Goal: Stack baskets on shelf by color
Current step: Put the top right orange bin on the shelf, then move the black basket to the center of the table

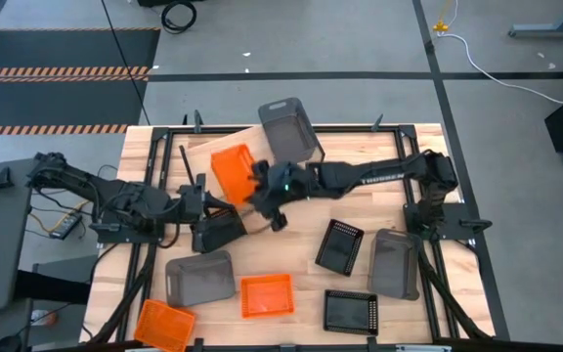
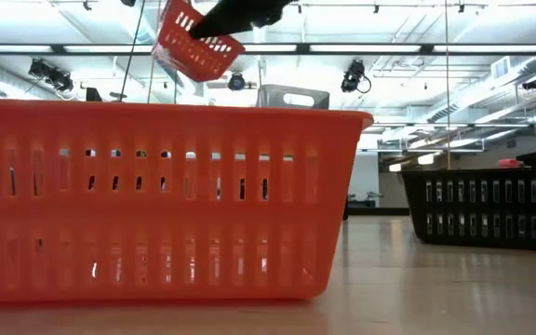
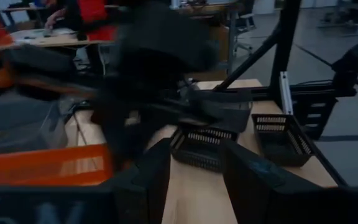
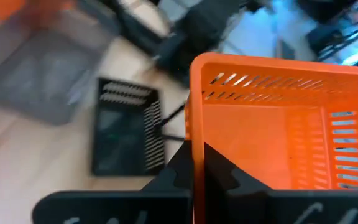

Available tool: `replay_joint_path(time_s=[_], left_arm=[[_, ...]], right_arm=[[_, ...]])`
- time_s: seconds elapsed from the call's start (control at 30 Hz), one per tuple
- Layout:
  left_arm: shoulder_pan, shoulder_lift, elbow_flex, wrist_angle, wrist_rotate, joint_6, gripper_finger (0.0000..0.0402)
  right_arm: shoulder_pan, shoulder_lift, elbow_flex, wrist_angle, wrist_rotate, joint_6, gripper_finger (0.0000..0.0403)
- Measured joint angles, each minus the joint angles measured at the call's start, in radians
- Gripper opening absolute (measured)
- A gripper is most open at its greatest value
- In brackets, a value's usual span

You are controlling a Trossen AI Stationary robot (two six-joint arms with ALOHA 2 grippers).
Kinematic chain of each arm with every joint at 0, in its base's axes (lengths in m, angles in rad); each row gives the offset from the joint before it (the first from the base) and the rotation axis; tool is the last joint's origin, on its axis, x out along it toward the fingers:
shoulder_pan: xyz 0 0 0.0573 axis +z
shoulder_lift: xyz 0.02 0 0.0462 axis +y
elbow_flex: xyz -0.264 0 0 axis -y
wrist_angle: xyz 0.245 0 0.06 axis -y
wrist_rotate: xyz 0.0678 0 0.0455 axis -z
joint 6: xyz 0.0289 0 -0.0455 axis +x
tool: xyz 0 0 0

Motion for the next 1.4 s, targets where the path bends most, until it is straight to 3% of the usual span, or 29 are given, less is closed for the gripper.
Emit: replay_joint_path(time_s=[0.43,0.8,1.1,1.4], left_arm=[[-0.013,0.0,0.0,0.004,0.0,0.003,0.0142],[-0.013,-0.001,0.0,0.005,0.0,0.003,0.0141],[-0.013,-0.001,0.0,0.003,0.0,0.003,0.0137],[-0.013,-0.001,0.0,0.004,0.0,0.001,0.0137]], right_arm=[[-0.147,0.0,-0.008,0.039,-0.048,0.067,0.0021],[-0.148,0.066,-0.016,0.037,-0.054,0.05,0.0087],[-0.134,0.063,-0.016,0.094,0.073,0.046,0.0141],[-0.119,0.051,-0.014,0.101,0.078,0.048,0.0159]])
